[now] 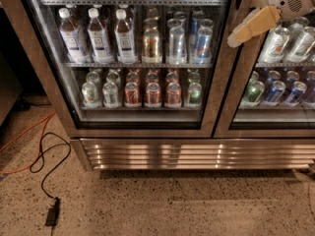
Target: Open left fridge door
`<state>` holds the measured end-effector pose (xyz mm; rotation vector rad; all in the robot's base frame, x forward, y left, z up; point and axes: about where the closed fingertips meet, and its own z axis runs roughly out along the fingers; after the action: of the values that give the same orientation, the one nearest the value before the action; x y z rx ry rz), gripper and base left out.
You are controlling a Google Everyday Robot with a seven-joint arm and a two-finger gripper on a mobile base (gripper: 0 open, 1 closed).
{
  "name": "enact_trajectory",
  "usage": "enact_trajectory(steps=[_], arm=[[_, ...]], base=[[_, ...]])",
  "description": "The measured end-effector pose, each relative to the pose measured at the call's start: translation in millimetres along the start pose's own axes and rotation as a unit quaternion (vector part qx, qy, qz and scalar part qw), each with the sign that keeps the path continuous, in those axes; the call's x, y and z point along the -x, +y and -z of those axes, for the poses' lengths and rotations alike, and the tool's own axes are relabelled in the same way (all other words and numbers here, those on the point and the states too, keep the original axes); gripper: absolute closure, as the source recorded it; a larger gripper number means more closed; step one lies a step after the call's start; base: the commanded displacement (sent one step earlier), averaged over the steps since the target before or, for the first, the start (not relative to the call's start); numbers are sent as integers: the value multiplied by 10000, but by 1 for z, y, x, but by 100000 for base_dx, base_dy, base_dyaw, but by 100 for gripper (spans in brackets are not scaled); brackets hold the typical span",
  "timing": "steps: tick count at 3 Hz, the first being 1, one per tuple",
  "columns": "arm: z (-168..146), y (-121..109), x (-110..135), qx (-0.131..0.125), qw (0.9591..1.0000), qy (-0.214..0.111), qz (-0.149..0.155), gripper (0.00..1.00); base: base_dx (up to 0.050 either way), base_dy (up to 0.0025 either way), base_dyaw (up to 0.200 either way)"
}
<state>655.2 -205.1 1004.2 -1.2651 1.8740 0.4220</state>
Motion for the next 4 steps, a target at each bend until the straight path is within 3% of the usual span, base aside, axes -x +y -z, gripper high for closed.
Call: enact_trajectory(steps=[3,4], arm=[[0,5,3,102,9999,-139,15,0],[1,1,2,40,9968,-752,-282,0]], base=[[0,0,0],[0,0,0]])
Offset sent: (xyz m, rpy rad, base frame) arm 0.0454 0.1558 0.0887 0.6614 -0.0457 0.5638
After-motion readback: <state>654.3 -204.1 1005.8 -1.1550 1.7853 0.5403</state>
